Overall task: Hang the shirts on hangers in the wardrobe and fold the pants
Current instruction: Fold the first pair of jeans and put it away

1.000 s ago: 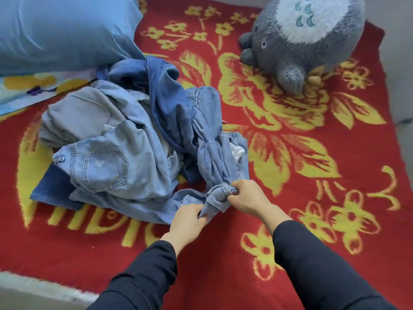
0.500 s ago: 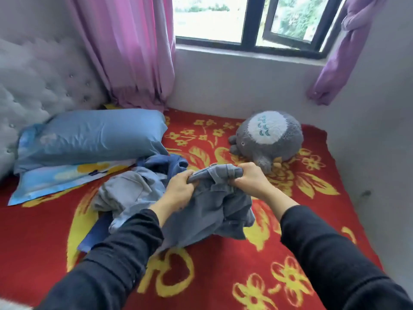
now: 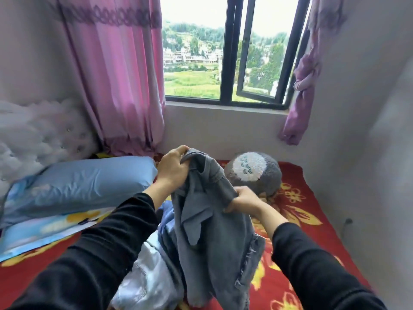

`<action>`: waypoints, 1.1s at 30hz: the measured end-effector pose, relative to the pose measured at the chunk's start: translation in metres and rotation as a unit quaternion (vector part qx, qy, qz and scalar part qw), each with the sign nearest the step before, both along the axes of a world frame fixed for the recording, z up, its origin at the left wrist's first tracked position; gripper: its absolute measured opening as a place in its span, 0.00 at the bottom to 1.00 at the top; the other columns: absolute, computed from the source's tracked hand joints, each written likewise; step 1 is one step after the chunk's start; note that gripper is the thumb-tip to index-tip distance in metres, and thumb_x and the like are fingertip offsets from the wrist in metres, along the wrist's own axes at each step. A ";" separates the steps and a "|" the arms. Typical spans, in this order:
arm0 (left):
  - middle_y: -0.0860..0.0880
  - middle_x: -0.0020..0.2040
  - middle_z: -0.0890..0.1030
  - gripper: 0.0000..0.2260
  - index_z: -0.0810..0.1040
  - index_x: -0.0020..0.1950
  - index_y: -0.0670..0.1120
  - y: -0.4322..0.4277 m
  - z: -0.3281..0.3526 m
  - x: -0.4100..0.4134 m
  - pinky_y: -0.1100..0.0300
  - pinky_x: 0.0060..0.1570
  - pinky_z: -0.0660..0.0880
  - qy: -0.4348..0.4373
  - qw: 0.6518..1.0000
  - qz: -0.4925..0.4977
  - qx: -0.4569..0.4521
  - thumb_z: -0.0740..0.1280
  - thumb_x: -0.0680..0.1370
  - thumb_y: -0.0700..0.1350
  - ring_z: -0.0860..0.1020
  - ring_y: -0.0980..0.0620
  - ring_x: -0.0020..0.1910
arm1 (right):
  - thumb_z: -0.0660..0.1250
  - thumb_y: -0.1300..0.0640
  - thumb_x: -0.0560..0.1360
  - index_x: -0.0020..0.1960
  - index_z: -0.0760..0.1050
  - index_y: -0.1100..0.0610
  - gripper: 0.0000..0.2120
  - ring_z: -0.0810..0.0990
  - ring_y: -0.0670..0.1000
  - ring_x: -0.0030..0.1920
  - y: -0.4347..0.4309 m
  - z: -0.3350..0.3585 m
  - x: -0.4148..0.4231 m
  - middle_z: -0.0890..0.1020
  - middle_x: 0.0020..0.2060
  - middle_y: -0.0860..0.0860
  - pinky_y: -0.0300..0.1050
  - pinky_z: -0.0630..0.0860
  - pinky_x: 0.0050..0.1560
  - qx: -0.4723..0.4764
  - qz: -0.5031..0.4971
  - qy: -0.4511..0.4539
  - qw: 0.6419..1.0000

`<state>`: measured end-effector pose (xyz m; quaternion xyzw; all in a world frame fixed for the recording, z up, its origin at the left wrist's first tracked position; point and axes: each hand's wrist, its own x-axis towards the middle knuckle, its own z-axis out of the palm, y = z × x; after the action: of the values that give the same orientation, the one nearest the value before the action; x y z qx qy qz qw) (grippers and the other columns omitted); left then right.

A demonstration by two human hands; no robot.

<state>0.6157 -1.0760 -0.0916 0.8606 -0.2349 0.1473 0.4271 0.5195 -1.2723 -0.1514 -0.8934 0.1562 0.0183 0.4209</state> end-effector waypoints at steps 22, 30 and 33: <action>0.55 0.62 0.78 0.38 0.67 0.70 0.50 0.004 -0.204 -0.034 0.59 0.61 0.74 0.446 0.834 -0.296 0.135 0.78 0.62 0.45 0.77 0.58 0.59 | 0.57 0.62 0.79 0.56 0.72 0.61 0.09 0.78 0.60 0.47 -0.003 -0.047 0.020 0.78 0.50 0.64 0.59 0.76 0.52 0.404 -0.334 -0.002 0.852; 0.60 0.42 0.81 0.10 0.75 0.46 0.57 -0.058 -0.203 -0.061 0.70 0.38 0.70 0.303 0.926 -0.209 0.081 0.74 0.69 0.51 0.78 0.65 0.43 | 0.49 0.55 0.83 0.52 0.73 0.66 0.19 0.81 0.63 0.43 -0.040 -0.039 -0.007 0.81 0.46 0.65 0.62 0.78 0.49 0.507 -0.299 -0.022 0.808; 0.55 0.43 0.81 0.01 0.76 0.46 0.53 -0.083 -0.202 -0.069 0.61 0.43 0.71 0.299 0.931 -0.194 0.085 0.66 0.78 0.47 0.78 0.56 0.45 | 0.53 0.57 0.83 0.64 0.70 0.63 0.15 0.77 0.64 0.53 -0.076 -0.044 -0.025 0.77 0.59 0.67 0.65 0.72 0.61 0.481 -0.348 -0.073 0.801</action>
<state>0.5466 -1.1588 -0.2941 0.8356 -0.2701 -0.2226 0.4233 0.4945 -1.3483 -0.1952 -0.4599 0.3970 -0.1218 0.7849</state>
